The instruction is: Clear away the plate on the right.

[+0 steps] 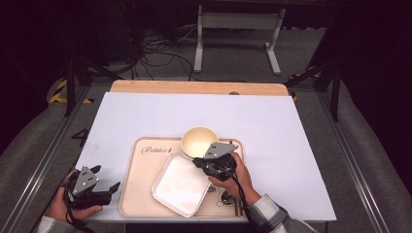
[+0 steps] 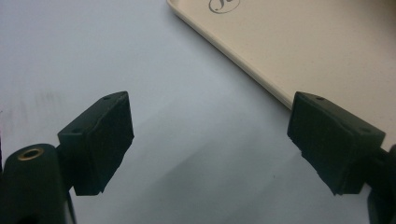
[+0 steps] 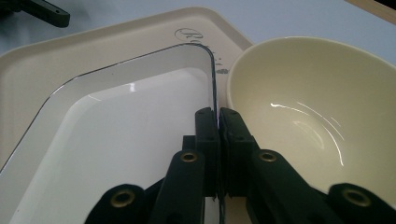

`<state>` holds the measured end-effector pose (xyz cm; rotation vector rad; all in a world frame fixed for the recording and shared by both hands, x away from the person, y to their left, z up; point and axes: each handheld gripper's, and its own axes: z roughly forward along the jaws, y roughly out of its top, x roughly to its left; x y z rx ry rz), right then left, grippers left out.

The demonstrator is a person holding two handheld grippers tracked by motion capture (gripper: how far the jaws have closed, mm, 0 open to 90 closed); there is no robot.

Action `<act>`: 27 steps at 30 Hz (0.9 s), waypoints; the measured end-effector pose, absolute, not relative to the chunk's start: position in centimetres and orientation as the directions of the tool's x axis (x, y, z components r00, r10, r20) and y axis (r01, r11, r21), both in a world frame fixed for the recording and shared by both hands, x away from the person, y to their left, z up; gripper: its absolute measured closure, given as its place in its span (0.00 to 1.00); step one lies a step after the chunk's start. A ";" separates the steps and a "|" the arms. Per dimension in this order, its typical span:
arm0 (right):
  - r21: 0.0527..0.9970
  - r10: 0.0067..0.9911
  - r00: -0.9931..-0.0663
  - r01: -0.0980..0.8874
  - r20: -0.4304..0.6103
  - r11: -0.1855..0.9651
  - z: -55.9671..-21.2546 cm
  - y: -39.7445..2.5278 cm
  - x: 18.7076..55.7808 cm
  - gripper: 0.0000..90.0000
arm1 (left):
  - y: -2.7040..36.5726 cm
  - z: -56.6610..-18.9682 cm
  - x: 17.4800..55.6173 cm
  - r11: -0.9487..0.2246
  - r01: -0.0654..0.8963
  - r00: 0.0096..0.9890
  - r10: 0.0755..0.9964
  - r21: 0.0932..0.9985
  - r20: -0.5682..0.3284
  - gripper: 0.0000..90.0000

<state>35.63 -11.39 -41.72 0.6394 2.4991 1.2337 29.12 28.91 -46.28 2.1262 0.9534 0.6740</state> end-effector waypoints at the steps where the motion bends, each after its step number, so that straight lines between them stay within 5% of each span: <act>1: 0.800 0.504 -0.862 0.264 -0.056 0.539 -41.8 -11.2 35.7 0.90 | 28.9 -46.3 29.1 -0.484 0.423 0.594 0.787 0.766 0.169 0.17; 11: 0.812 0.508 -0.858 0.244 -0.074 0.531 -41.2 -11.3 35.2 0.85 | 28.9 -46.3 29.1 -0.487 0.422 0.597 0.784 0.765 0.170 0.17; 19: 0.809 0.440 -0.896 0.221 -0.051 0.544 -40.7 -11.5 34.2 0.96 | 28.8 -46.3 29.1 -0.487 0.422 0.599 0.783 0.765 0.168 0.17; 27: 0.756 0.349 -0.937 0.235 0.010 0.610 -42.1 -10.7 32.4 0.97 | 28.5 -46.4 29.2 -0.494 0.428 0.603 0.780 0.757 0.167 0.17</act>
